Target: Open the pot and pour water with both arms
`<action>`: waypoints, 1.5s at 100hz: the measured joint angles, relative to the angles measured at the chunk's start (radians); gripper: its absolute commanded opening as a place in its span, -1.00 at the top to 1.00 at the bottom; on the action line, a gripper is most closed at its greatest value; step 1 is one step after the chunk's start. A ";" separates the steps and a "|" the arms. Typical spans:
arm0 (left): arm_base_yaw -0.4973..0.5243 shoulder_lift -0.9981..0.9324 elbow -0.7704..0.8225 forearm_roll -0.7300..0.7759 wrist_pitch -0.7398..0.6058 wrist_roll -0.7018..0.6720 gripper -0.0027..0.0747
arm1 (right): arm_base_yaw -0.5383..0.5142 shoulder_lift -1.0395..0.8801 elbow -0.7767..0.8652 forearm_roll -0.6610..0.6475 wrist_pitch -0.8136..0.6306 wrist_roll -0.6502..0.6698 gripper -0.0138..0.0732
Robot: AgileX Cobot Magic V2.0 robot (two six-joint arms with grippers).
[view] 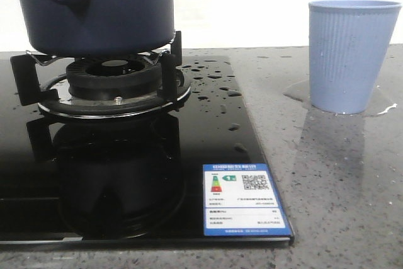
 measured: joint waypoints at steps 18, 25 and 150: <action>0.064 0.000 0.000 -0.041 0.018 -0.022 0.98 | 0.000 0.000 0.000 0.000 0.000 0.003 0.84; 0.091 0.000 0.000 -0.043 0.053 -0.022 0.98 | 0.000 0.000 0.000 0.000 0.000 0.003 0.84; 0.138 0.000 0.000 -0.045 0.100 -0.022 0.98 | 0.000 0.000 0.188 0.830 0.340 -0.801 0.84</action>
